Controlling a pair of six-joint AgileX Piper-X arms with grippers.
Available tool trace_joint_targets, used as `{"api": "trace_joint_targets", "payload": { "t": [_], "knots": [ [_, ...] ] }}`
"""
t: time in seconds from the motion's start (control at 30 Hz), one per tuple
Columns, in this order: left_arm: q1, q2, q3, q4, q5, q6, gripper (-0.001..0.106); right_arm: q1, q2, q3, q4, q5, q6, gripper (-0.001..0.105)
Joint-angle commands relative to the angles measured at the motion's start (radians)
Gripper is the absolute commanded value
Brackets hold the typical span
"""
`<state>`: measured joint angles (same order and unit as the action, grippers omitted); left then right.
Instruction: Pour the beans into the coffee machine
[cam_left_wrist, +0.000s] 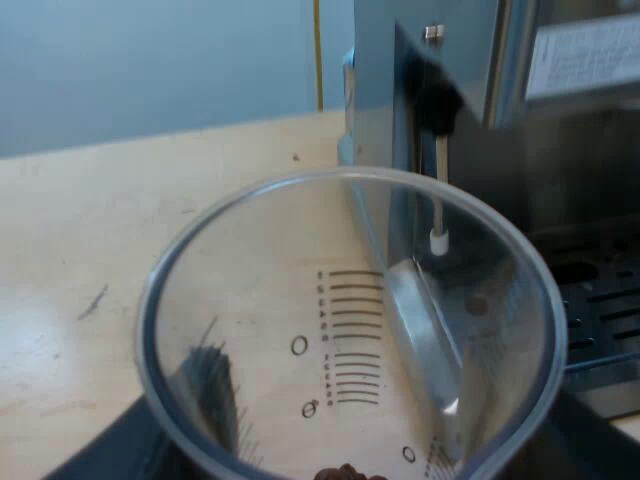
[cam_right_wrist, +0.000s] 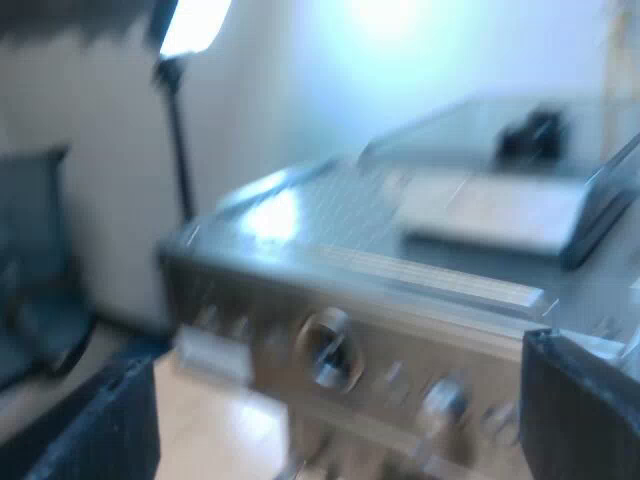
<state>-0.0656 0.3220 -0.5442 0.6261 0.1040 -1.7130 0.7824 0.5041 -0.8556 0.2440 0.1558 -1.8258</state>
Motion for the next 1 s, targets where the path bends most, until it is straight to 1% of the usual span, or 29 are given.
{"api": "trace_joint_targets", "payload": {
  "t": [0.03, 0.2, 0.33, 0.4, 0.53, 0.6, 0.67, 0.7, 0.73, 0.77, 0.8, 0.83, 0.87, 0.9, 0.93, 1.0],
  "knots": [
    [0.002, -0.008, -0.051, -0.003, 0.005, 0.006, 0.015, 0.002, -0.008, -0.011, -0.056, 0.034, -0.010, 0.078],
    [0.002, -0.002, -0.116, -0.003, 0.005, 0.005, 0.015, 0.002, -0.008, -0.011, -0.096, 0.087, -0.010, 0.078],
    [0.002, 0.048, -0.171, -0.003, 0.005, 0.005, 0.015, 0.002, -0.008, -0.011, -0.121, 0.144, -0.025, 0.078],
    [0.002, 0.096, -0.209, -0.003, 0.005, 0.005, 0.015, 0.002, -0.008, -0.011, -0.129, 0.163, -0.040, 0.078],
    [0.002, 0.189, -0.284, -0.003, 0.007, 0.005, 0.015, 0.002, -0.008, -0.011, -0.162, 0.163, -0.040, 0.078],
    [-0.011, 0.230, -0.318, -0.016, 0.007, 0.005, 0.015, 0.002, -0.008, -0.011, -0.188, 0.163, -0.040, 0.078],
    [-0.060, 0.289, -0.371, -0.056, 0.005, 0.005, 0.015, 0.002, -0.008, -0.011, -0.218, 0.163, -0.058, 0.078],
    [-0.075, 0.302, -0.387, -0.060, 0.005, 0.005, 0.015, 0.002, -0.008, -0.011, -0.222, 0.161, -0.062, 0.078],
    [-0.085, 0.310, -0.398, -0.065, 0.005, 0.009, 0.015, 0.002, -0.008, -0.011, -0.233, 0.158, -0.082, 0.078],
    [-0.129, 0.360, -0.450, -0.071, -0.004, 0.021, 0.015, 0.002, -0.008, -0.011, -0.244, 0.154, -0.102, 0.078],
    [-0.154, 0.396, -0.486, -0.071, -0.018, 0.033, 0.015, 0.002, -0.008, -0.011, -0.250, 0.154, -0.112, 0.078],
    [-0.162, 0.415, -0.498, -0.071, -0.025, 0.039, 0.015, 0.002, -0.008, -0.011, -0.255, 0.154, -0.117, 0.078],
    [-0.182, 0.454, -0.535, -0.071, -0.032, 0.057, 0.015, 0.002, -0.008, -0.011, -0.263, 0.154, -0.128, 0.078],
    [-0.191, 0.467, -0.554, -0.071, -0.035, 0.063, 0.015, 0.002, -0.008, -0.011, -0.264, 0.154, -0.134, 0.078],
    [-0.207, 0.507, -0.594, -0.071, -0.047, 0.065, 0.015, 0.002, -0.008, -0.011, -0.268, 0.154, -0.141, 0.078],
    [-0.223, 0.582, -0.669, -0.071, -0.049, 0.065, 0.015, 0.002, -0.008, -0.011, -0.269, 0.154, -0.146, 0.078]
  ]
}}
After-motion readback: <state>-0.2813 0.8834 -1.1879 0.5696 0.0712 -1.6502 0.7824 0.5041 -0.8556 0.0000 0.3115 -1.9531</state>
